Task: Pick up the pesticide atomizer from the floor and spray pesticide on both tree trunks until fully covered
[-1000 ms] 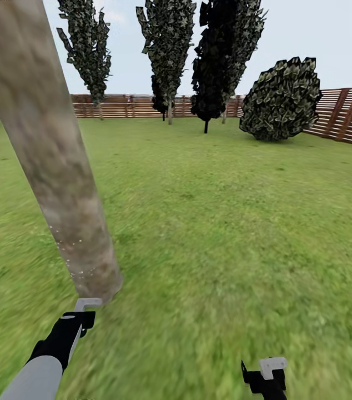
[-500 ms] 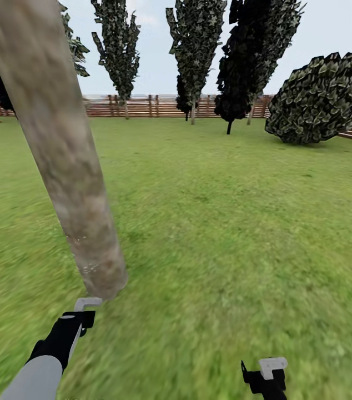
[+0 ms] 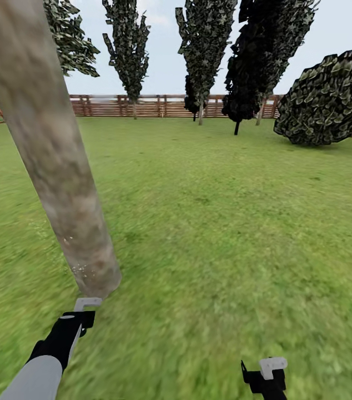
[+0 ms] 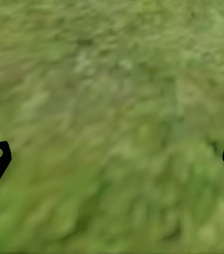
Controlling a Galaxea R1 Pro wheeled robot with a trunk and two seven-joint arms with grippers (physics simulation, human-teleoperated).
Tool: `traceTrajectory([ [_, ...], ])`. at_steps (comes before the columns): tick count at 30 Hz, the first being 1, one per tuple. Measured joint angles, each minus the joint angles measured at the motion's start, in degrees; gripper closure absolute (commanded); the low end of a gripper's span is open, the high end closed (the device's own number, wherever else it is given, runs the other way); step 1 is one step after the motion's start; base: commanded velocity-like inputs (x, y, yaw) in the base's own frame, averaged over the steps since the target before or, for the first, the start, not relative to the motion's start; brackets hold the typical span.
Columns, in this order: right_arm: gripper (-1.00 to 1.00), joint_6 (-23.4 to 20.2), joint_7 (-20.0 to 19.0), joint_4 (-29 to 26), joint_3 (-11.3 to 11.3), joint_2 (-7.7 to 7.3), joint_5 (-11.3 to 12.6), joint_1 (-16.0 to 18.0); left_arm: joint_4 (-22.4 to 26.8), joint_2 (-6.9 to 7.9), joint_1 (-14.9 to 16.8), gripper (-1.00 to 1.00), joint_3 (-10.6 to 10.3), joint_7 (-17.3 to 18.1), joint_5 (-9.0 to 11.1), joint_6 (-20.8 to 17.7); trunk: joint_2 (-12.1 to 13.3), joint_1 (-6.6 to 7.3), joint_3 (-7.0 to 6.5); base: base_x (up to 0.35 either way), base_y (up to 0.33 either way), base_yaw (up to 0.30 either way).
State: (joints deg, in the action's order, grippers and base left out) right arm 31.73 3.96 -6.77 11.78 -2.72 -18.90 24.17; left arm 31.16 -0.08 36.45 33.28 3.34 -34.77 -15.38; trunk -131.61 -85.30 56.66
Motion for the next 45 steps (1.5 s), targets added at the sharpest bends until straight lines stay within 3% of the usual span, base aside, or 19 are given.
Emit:
traceTrajectory([
  [5, -1.00, 0.0, 0.1, -0.1, 0.0, -0.17, 0.0, 0.0, 0.6, -0.12, 0.0, 1.00, -0.2, -0.1, 0.3, 0.2, 0.0, 0.00, 0.00, -0.182, -0.172, 0.276],
  [7, -1.00, 0.0, 0.1, -0.1, 0.0, -0.18, 0.0, 0.0, 0.8, -1.38, 0.6, 1.00, -0.3, 0.0, 0.4, 0.1, 0.0, 0.00, 0.00, -0.039, -0.025, 0.221],
  [10, -1.00, 0.0, 0.1, -0.1, 0.0, -0.18, 0.0, 0.0, 1.9, -2.08, 1.7, 1.00, -0.4, 0.1, 0.3, -0.2, 0.0, 0.00, -0.01, -0.007, -0.004, 0.045],
  [11, -1.00, 0.0, 0.0, -0.1, 0.0, -0.25, 0.0, 0.0, 3.9, -2.40, 4.0, 1.00, -2.2, 0.9, 0.2, -7.1, 0.0, 0.00, 0.01, 0.000, 0.000, 0.001],
  [12, -1.00, 0.0, 0.0, -0.1, 0.0, -0.29, 0.0, 0.0, 4.2, -2.35, 8.5, 1.00, -3.7, 1.0, 0.4, -8.0, 0.0, 0.01, -0.01, 0.000, 0.000, 0.000],
  [13, -1.00, 0.0, 0.0, -0.1, 0.0, -0.31, 0.0, 0.0, 4.2, -2.17, 9.7, 1.00, -4.6, 1.0, 0.3, -8.6, 0.0, 0.01, -0.01, 0.000, 0.000, 0.000],
  [15, -1.00, 0.0, 0.0, -0.1, 0.0, -0.34, 0.0, 0.0, 4.3, -1.25, 9.7, 1.00, -5.6, 1.9, 0.2, -10.7, 0.0, 0.00, 0.00, 0.000, 0.000, 0.000],
  [18, -1.00, 0.0, 0.0, -0.1, 0.0, -0.35, 0.0, 0.0, 4.8, 4.77, 10.7, 1.00, -6.1, 10.3, -0.3, -12.8, 0.0, 0.00, 0.00, 0.000, 0.000, 0.000],
  [21, -1.00, 0.0, 0.0, 0.0, 0.0, -0.35, 0.0, 0.0, 4.9, 9.06, 10.7, 1.00, -6.1, 14.6, -0.6, -13.1, 0.0, 0.00, 0.00, 0.000, 0.000, 0.000],
  [23, -1.00, 0.0, 0.0, 0.0, 0.0, -0.35, 0.0, 0.0, 5.0, 10.84, 10.5, 1.00, -6.0, 15.2, -0.3, -13.1, 0.0, 0.00, 0.00, 0.000, 0.000, 0.000],
  [26, -1.00, 0.0, 0.0, 0.0, 0.0, -0.35, 0.0, 0.0, 4.9, 11.43, 10.2, 1.00, -6.1, 15.4, 0.1, -13.2, 0.0, 0.00, 0.00, 0.000, 0.000, 0.000],
  [31, -1.00, 0.0, 0.0, 0.0, 0.0, -0.35, 0.0, 0.0, 4.9, 6.89, 10.9, 1.00, -6.9, 15.5, 0.4, -13.3, 0.0, 0.00, 0.00, 0.000, 0.000, 0.000],
  [32, -1.00, 0.0, 0.1, 0.0, 0.0, -0.35, 0.0, 0.0, 4.9, 6.89, 11.4, 1.00, -7.2, 15.5, 0.2, -13.4, 0.0, 0.00, 0.00, 0.000, 0.000, 0.000],
  [34, -1.00, 0.0, 0.1, 0.0, 0.0, -0.35, 0.0, 0.0, 4.9, 9.96, 12.4, 1.00, -7.5, 15.6, -0.8, -14.0, 0.0, 0.00, 0.00, 0.000, 0.000, 0.000],
  [35, -1.00, 0.0, 0.1, 0.0, 0.0, -0.35, 0.0, 0.0, 4.9, 12.87, 12.2, 1.00, -7.5, 16.5, 0.2, -14.3, 0.0, 0.00, 0.00, 0.000, 0.000, 0.000],
  [36, -1.00, 0.0, 0.1, 0.0, 0.0, -0.35, 0.0, 0.0, 4.9, 14.14, 11.9, 1.00, -7.5, 18.4, -0.5, -14.1, 0.0, 0.00, 0.00, -0.042, 0.000, 0.000],
  [39, -1.00, 0.0, 0.1, 0.0, 0.0, -0.35, 0.0, 0.0, 4.9, 13.73, 11.8, 1.00, -7.7, 19.2, 0.0, -14.2, 0.0, 0.00, 0.00, -0.210, 0.000, 0.000],
  [42, -1.00, 0.0, 0.1, 0.0, 0.0, -0.35, 0.0, 0.0, 5.0, 9.70, 12.4, 1.00, -10.5, 19.3, 0.4, -14.4, 0.0, 0.00, 0.00, -0.108, 0.000, 0.000],
  [45, -1.00, 0.0, 0.1, 0.0, 0.0, -0.35, 0.0, 0.0, 6.1, 6.49, 13.1, 1.00, -11.8, 19.3, 0.5, -15.0, 0.0, 0.00, -0.01, -0.015, 0.000, 0.000],
])
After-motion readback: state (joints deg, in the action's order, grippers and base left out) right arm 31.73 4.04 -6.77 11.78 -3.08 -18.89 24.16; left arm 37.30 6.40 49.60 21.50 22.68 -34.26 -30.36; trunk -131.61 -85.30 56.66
